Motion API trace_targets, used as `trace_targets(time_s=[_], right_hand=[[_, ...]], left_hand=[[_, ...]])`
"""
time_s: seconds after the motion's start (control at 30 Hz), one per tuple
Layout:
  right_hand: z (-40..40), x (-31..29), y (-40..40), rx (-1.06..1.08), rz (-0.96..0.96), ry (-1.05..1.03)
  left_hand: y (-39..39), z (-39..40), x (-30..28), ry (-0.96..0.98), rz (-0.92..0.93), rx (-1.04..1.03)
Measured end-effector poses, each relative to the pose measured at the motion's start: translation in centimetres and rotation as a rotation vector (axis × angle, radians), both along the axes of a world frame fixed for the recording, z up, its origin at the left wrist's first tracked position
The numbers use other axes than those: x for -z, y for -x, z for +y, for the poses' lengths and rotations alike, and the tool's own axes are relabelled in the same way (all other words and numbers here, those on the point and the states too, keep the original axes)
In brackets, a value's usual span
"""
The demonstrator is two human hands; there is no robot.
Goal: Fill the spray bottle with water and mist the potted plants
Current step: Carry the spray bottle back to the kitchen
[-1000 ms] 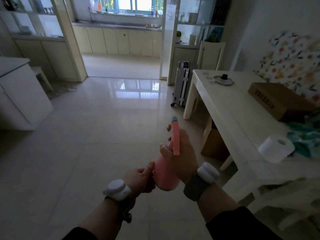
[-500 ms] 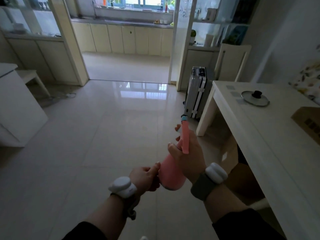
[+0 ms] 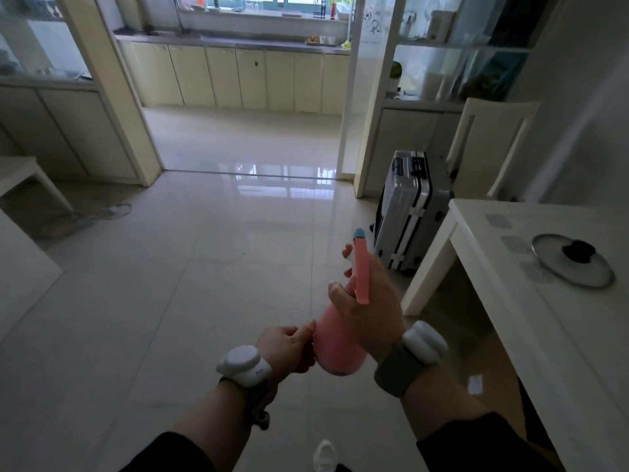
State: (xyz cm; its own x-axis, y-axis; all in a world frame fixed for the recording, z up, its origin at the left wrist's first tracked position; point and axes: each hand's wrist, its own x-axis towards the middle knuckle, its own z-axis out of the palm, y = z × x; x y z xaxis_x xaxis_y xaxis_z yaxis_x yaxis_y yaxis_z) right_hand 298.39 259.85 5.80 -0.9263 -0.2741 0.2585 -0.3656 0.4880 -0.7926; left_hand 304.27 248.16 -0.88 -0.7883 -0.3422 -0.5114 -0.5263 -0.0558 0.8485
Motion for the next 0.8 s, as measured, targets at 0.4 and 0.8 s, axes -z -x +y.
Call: trace_targets(time_s=[0.4,0.8], right_hand=[[-11.6,-1.1,26.2,-0.084,-0.039,-0.029],[-28.1,-2.4,51.9,-0.038,-0.028,-0.009]], left_hand=[[25.6,-10.5,-0.1,-0.048,-0.023,-0.119],[52.1,-27.9,-1.5,-0.007,0.007,-0.068]])
